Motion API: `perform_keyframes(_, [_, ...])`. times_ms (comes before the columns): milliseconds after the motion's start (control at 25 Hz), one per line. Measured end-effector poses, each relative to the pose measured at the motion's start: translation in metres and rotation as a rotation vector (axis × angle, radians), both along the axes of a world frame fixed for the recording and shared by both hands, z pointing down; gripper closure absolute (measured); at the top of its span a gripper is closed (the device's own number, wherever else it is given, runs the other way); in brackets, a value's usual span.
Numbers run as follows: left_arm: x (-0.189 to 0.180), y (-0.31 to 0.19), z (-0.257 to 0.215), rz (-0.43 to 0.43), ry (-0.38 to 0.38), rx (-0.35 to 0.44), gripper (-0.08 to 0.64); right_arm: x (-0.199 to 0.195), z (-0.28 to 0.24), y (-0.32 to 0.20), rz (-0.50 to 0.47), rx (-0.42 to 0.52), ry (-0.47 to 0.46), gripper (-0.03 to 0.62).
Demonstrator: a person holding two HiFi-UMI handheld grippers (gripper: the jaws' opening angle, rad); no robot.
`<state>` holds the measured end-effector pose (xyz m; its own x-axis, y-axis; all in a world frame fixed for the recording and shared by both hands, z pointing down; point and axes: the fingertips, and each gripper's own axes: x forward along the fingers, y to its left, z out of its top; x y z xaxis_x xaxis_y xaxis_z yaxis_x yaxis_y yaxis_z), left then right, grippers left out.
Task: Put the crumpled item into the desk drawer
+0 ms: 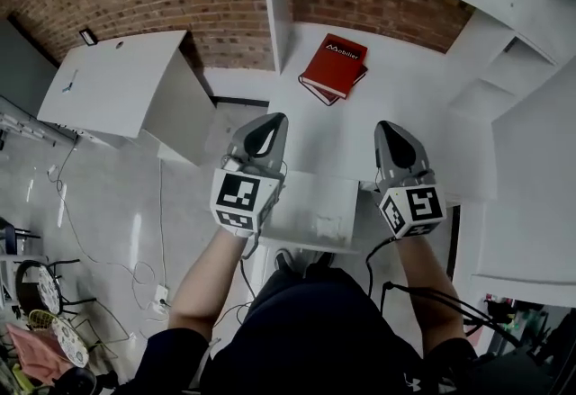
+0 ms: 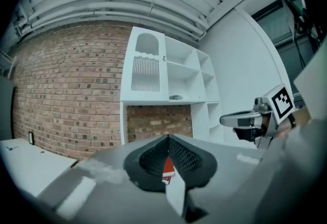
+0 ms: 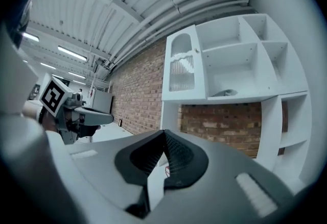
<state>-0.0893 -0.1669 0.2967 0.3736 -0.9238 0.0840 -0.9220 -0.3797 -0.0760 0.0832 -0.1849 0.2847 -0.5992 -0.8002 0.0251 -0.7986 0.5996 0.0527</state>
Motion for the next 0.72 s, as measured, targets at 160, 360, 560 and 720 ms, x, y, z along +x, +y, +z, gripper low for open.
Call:
perform_keyframes(160, [-0.008,0.000,-0.019,-0.045,0.028,0.027,0.558,-0.009,-0.022,0.000,-0.002,0.054,0.001,0.591])
perform_keyframes(360, [-0.017,0.002,-0.023,-0.086,0.087,0.022,0.558,-0.018,-0.021,0.004,0.005,0.046,-0.011,0.591])
perform_keyframes(560, [-0.025,0.007,-0.018,-0.104,0.120,-0.003,0.558,-0.020,-0.018,0.009,0.017,0.021,-0.036,0.591])
perform_keyframes(720, [-0.027,0.006,-0.015,-0.105,0.134,-0.011,0.558,-0.019,-0.017,0.009,0.027,0.006,-0.046,0.591])
